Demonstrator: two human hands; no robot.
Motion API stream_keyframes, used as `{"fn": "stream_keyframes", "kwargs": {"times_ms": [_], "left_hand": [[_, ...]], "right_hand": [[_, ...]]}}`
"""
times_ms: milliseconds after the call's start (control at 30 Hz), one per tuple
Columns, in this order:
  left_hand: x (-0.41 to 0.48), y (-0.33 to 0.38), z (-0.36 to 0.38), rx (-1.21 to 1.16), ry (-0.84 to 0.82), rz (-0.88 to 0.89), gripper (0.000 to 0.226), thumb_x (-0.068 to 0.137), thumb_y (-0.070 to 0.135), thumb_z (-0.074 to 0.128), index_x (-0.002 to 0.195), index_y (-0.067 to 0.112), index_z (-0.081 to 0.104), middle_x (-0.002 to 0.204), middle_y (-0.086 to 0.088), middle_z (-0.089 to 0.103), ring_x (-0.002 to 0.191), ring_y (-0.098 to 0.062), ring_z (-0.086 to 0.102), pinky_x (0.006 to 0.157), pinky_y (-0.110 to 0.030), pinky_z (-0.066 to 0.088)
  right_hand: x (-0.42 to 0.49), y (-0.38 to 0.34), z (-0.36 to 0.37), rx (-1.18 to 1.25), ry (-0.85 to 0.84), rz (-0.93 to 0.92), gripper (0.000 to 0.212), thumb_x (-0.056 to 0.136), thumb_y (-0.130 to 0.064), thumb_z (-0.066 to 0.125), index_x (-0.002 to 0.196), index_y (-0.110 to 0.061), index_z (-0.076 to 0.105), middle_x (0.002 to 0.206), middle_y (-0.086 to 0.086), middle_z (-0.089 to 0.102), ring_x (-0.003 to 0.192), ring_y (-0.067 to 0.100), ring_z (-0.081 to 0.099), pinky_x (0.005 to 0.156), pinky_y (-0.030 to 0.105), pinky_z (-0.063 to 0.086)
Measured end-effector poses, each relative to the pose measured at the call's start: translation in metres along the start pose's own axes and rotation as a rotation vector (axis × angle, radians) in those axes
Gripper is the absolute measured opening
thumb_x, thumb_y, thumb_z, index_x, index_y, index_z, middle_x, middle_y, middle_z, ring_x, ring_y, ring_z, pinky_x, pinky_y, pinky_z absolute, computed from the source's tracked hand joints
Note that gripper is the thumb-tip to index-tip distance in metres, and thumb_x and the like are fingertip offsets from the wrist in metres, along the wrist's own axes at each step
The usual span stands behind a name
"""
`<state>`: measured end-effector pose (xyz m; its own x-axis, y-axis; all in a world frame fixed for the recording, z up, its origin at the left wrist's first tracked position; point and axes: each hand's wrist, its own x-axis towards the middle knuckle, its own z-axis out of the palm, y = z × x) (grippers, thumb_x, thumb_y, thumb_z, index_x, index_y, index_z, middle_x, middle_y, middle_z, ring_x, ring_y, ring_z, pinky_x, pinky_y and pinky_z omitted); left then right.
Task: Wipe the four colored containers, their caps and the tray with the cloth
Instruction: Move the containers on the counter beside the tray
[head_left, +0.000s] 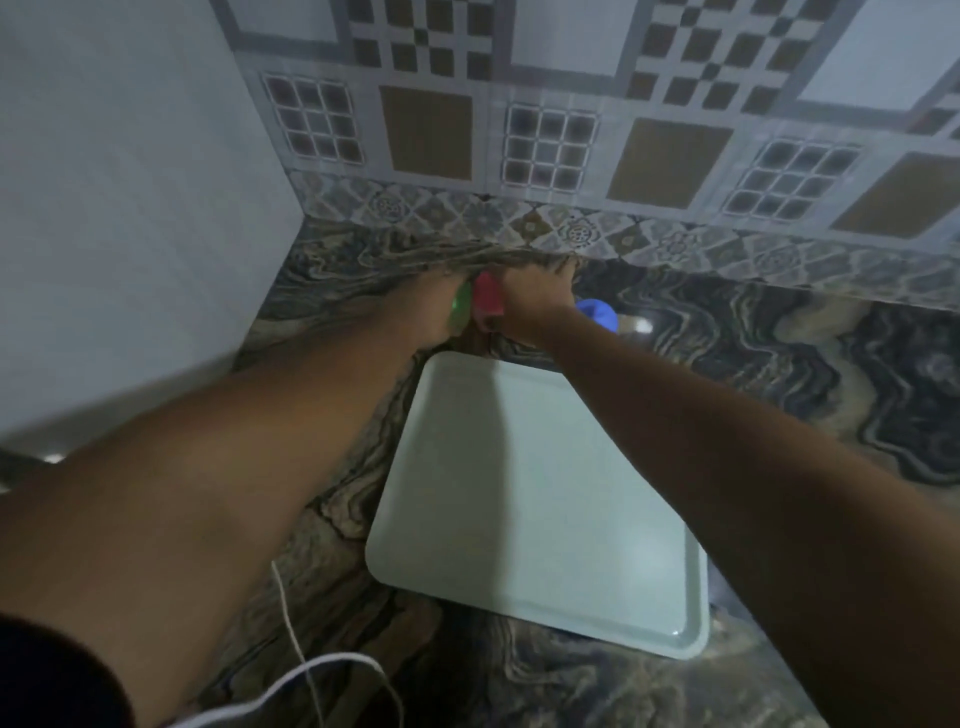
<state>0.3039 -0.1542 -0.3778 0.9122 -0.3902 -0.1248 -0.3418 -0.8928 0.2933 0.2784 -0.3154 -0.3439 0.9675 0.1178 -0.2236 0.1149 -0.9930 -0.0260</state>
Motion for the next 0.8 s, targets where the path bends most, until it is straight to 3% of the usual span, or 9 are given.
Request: {"fn": "stream_keyframes", "kwargs": {"times_ms": [100, 200, 333, 433, 567, 667, 800], "left_hand": [[0.001, -0.005, 0.007, -0.063, 0.065, 0.006, 0.068, 0.079, 0.019, 0.078, 0.140, 0.015, 0.051, 0.138, -0.017, 0.053, 0.122, -0.037, 0.054, 0.098, -0.044, 0.048], [0.000, -0.005, 0.011, -0.086, 0.111, 0.012, 0.062, 0.078, 0.011, 0.075, 0.137, 0.013, 0.055, 0.133, -0.018, 0.055, 0.119, -0.037, 0.055, 0.095, -0.041, 0.048], [-0.007, -0.005, 0.009, -0.116, 0.134, -0.021, 0.057, 0.077, 0.007, 0.074, 0.131, 0.010, 0.057, 0.132, -0.017, 0.051, 0.118, -0.038, 0.055, 0.094, -0.044, 0.050], [-0.015, -0.004, -0.005, -0.141, 0.184, -0.019, 0.059, 0.079, 0.004, 0.070, 0.136, 0.008, 0.055, 0.135, -0.020, 0.050, 0.119, -0.038, 0.054, 0.095, -0.043, 0.049], [-0.034, -0.001, -0.024, -0.177, 0.214, -0.006, 0.066, 0.078, 0.009, 0.075, 0.140, 0.012, 0.053, 0.137, -0.018, 0.049, 0.123, -0.036, 0.052, 0.100, -0.042, 0.047], [-0.056, 0.008, -0.018, -0.187, 0.191, 0.022, 0.067, 0.071, 0.015, 0.079, 0.135, 0.014, 0.057, 0.131, -0.019, 0.054, 0.119, -0.037, 0.055, 0.098, -0.041, 0.048], [-0.086, 0.022, 0.006, -0.186, 0.118, 0.068, 0.068, 0.072, 0.016, 0.078, 0.136, 0.016, 0.054, 0.134, -0.017, 0.051, 0.122, -0.036, 0.054, 0.099, -0.040, 0.047]], "right_hand": [[0.007, -0.002, 0.007, 0.079, 0.060, 0.026, 0.021, 0.085, -0.033, 0.065, 0.104, -0.024, 0.069, 0.104, 0.004, 0.070, 0.107, 0.027, 0.066, 0.117, 0.066, 0.017], [0.012, -0.006, 0.010, 0.104, 0.079, 0.043, 0.016, 0.080, -0.029, 0.062, 0.095, -0.025, 0.068, 0.097, 0.004, 0.069, 0.102, 0.028, 0.067, 0.115, 0.065, 0.020], [0.011, -0.004, 0.008, 0.138, 0.126, 0.040, 0.022, 0.085, -0.033, 0.063, 0.104, -0.023, 0.069, 0.106, 0.007, 0.072, 0.104, 0.031, 0.066, 0.110, 0.053, 0.029], [0.005, 0.000, 0.001, 0.197, 0.255, 0.016, 0.035, 0.085, -0.043, 0.065, 0.115, -0.026, 0.069, 0.106, 0.005, 0.073, 0.102, 0.032, 0.067, 0.101, 0.044, 0.034], [-0.027, 0.007, -0.012, 0.247, 0.347, -0.024, 0.049, 0.077, -0.047, 0.071, 0.124, -0.031, 0.067, 0.107, 0.003, 0.074, 0.104, 0.031, 0.067, 0.096, 0.042, 0.036], [-0.060, 0.009, -0.004, 0.251, 0.327, -0.014, 0.052, 0.075, -0.050, 0.074, 0.123, -0.031, 0.067, 0.106, 0.003, 0.074, 0.105, 0.031, 0.067, 0.095, 0.041, 0.037], [-0.090, 0.007, 0.034, 0.281, 0.313, -0.012, 0.046, 0.070, -0.043, 0.074, 0.114, -0.030, 0.069, 0.096, -0.001, 0.073, 0.095, 0.032, 0.068, 0.083, 0.040, 0.039]]}}
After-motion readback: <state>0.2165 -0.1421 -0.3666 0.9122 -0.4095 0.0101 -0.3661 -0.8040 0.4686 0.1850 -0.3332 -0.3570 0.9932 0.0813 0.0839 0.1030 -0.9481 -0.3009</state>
